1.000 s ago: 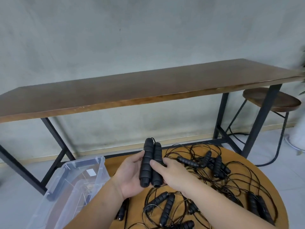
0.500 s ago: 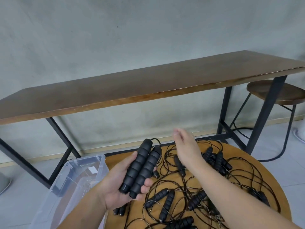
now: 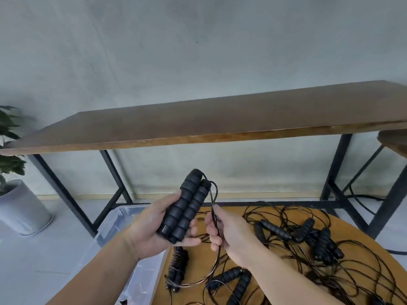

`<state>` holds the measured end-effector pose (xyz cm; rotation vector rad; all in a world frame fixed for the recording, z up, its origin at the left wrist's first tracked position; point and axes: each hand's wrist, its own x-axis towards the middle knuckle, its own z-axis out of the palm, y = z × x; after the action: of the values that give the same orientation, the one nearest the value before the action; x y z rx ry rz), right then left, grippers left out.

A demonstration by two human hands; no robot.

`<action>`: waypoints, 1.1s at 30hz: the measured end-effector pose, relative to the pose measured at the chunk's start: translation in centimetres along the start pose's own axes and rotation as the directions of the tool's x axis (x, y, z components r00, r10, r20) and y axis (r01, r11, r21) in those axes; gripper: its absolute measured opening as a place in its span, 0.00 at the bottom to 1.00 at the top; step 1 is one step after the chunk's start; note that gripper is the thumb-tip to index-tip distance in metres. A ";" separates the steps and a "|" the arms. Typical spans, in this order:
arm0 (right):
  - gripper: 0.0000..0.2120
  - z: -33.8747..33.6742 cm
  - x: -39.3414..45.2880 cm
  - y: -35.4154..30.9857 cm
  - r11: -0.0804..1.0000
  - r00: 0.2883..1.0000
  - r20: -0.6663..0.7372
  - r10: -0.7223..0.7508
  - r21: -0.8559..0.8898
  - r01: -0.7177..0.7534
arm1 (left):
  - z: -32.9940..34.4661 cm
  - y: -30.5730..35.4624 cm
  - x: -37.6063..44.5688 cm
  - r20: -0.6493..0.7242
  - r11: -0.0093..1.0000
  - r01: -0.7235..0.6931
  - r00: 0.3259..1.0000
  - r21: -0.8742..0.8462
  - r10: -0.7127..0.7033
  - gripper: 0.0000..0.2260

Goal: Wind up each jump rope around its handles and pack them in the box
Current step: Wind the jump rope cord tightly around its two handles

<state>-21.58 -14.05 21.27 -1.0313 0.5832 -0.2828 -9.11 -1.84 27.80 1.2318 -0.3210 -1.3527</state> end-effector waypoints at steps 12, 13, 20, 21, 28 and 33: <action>0.32 1.3 -0.4 -0.1 0.960 0.957 0.065 0.281 -0.035 -0.279 | -0.8 -1.3 2.7 0.126 0.991 -0.044 0.990 -0.125 0.060 0.21; 0.32 1.5 -0.6 -0.4 0.961 0.960 0.058 0.274 -0.041 -0.272 | -0.8 -1.3 2.9 0.155 0.988 -0.040 0.986 -0.150 0.063 0.21; 0.26 2.6 -1.9 0.9 0.960 0.965 -0.016 0.260 -0.105 -0.260 | -1.5 -0.6 4.6 0.158 0.986 -0.080 0.982 -0.149 0.103 0.23; 0.23 2.5 -2.0 1.2 0.956 0.967 -0.031 0.254 -0.147 -0.255 | -1.8 -0.3 4.7 0.082 0.990 -0.127 0.988 -0.052 0.131 0.23; 0.15 1.9 -3.3 -0.3 0.682 0.996 -0.021 0.089 -0.728 -0.077 | -4.0 1.7 3.1 -0.041 0.482 -0.200 0.895 0.853 0.444 0.14; 0.13 2.6 -4.5 -5.0 0.390 0.985 0.059 -0.165 -0.913 0.121 | -4.4 2.2 2.0 0.025 0.083 -0.063 0.916 0.995 0.400 0.33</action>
<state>-23.51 -12.43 28.05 -2.2029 0.6973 -0.1047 -3.87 -1.94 26.90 2.3299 -1.3796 -0.4702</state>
